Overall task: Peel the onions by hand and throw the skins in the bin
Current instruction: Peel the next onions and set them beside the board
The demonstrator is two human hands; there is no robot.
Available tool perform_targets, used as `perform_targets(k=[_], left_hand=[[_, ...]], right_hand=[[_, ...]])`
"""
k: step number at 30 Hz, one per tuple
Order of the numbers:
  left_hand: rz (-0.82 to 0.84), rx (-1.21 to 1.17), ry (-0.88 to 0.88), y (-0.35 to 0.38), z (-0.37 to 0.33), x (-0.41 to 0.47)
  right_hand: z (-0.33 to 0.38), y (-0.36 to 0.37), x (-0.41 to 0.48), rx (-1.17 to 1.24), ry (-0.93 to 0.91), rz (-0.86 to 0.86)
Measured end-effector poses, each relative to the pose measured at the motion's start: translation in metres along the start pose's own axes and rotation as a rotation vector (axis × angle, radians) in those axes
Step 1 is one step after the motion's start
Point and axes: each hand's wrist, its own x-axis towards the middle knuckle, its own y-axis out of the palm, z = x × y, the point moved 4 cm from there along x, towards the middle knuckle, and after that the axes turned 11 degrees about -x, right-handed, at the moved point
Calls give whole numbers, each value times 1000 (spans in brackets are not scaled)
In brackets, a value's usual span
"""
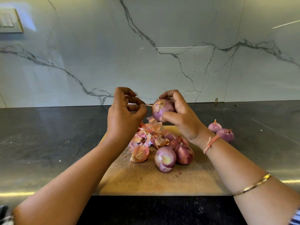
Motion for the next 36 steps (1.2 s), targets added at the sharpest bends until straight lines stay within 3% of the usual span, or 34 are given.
perform_targets(k=[10,13,24,36], left_hand=[[-32,74,-39,-9,12,5],[57,119,3,-4,10,3],[328,172,293,13,3,-6],[344,259,343,13,8,-5]], right_hand=[[-4,-5,1,510,182,22],[-2,-6,0,573,224,39],[-4,1,0,524,147,154],[-2,8,-3,548,176,201]])
